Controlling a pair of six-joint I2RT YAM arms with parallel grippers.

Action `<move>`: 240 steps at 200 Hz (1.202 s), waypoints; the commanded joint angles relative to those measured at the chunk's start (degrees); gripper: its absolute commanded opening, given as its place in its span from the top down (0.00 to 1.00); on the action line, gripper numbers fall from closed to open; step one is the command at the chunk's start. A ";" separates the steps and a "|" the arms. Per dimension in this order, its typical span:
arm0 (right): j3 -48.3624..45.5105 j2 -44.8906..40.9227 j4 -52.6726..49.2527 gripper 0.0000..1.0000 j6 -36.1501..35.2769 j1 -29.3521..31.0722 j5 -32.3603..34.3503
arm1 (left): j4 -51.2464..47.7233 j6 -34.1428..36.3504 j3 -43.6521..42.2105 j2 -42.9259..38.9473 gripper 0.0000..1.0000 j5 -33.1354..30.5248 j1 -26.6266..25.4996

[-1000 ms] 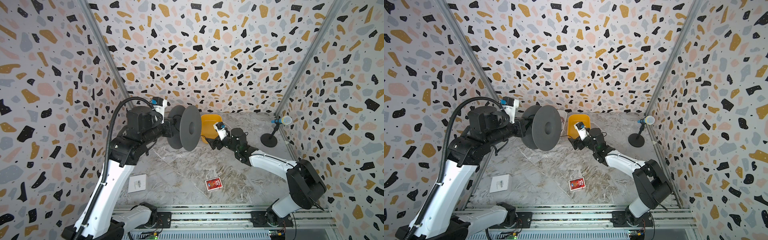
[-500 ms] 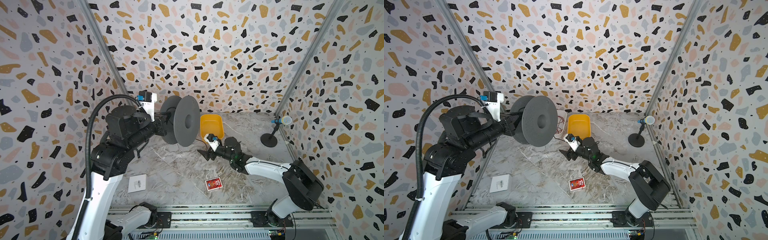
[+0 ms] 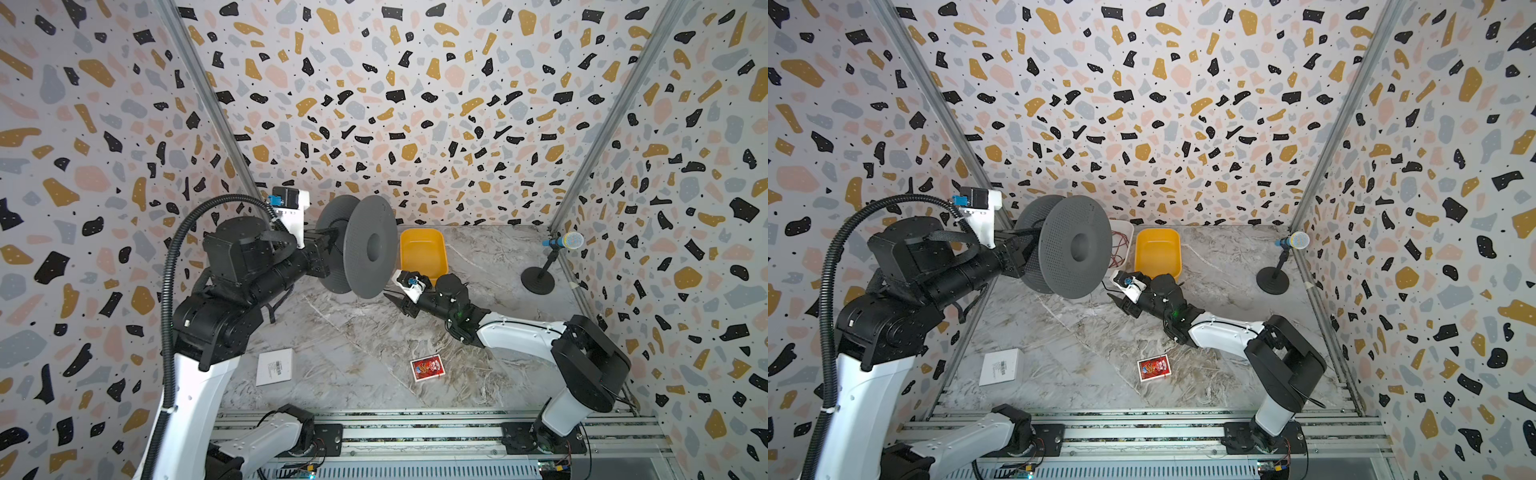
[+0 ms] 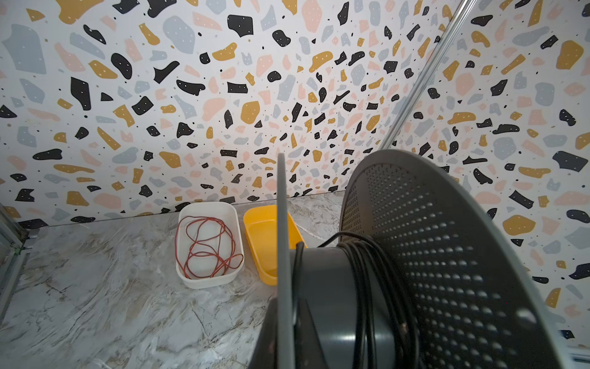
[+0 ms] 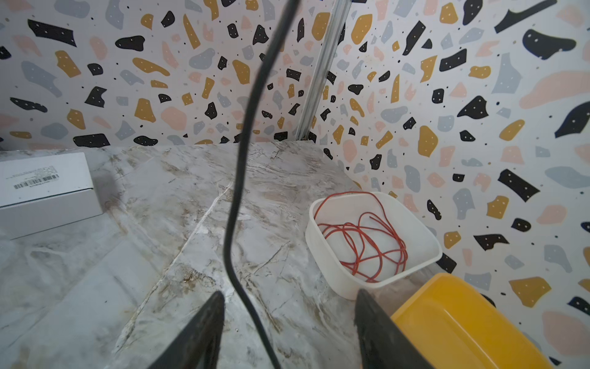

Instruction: Wrap the cables

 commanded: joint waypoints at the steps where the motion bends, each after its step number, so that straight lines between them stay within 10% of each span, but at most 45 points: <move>1: 3.71 2.55 -0.11 0.47 -1.50 0.24 -3.86 | 5.72 -0.67 0.31 -1.10 1.00 -0.04 0.36; 91: -0.91 3.33 4.84 1.00 -1.11 3.31 0.52 | 6.59 -0.95 -1.02 -0.05 1.00 -1.18 0.35; 240: 2.68 -12.37 -20.28 1.00 -8.75 23.93 25.42 | 22.68 -5.72 -27.46 4.09 1.00 -25.54 0.23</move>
